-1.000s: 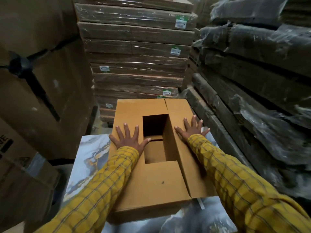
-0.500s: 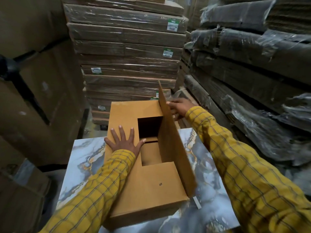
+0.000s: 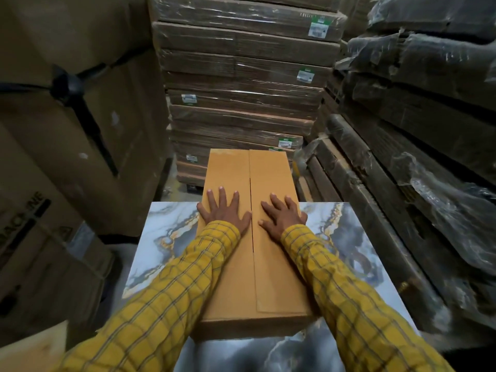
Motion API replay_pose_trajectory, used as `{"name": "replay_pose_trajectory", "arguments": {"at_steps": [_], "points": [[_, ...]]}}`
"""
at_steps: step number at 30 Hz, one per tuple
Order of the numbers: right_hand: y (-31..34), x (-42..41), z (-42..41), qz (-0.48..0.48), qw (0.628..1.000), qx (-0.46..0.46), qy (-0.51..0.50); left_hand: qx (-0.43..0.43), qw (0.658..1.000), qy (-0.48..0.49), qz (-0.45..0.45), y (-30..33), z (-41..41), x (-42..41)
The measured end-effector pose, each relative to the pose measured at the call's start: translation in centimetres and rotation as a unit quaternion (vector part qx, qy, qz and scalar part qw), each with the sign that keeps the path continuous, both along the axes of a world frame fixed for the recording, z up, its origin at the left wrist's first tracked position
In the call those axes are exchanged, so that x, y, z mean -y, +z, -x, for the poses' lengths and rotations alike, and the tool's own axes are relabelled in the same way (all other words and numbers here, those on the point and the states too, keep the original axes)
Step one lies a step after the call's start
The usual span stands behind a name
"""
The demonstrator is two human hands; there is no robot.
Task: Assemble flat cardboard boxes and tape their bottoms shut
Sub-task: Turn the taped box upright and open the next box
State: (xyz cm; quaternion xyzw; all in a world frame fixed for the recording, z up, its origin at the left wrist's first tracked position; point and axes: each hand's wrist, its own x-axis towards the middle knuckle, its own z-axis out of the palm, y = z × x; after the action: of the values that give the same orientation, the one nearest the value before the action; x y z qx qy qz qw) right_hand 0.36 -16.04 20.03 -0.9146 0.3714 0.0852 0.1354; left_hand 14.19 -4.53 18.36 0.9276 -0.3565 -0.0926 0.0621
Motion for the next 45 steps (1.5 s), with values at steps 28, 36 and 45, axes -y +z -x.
{"name": "replay_pose_trajectory", "arguments": {"at_steps": [28,36,45], "points": [[3.6,-0.7,2.1,-0.146,0.979,0.127,-0.070,-0.169,0.949,0.238,0.123,2.2,2.2,-7.0],[8.6,-8.3,-0.2,-0.128,0.987,0.097,-0.014,-0.189,0.915,0.294,0.201,4.4,2.8,-16.0],[12.2,-22.3,-2.7,-0.142,0.980,0.129,0.045,-0.142,0.900,0.339,0.234,10.0,2.8,-31.5]]}}
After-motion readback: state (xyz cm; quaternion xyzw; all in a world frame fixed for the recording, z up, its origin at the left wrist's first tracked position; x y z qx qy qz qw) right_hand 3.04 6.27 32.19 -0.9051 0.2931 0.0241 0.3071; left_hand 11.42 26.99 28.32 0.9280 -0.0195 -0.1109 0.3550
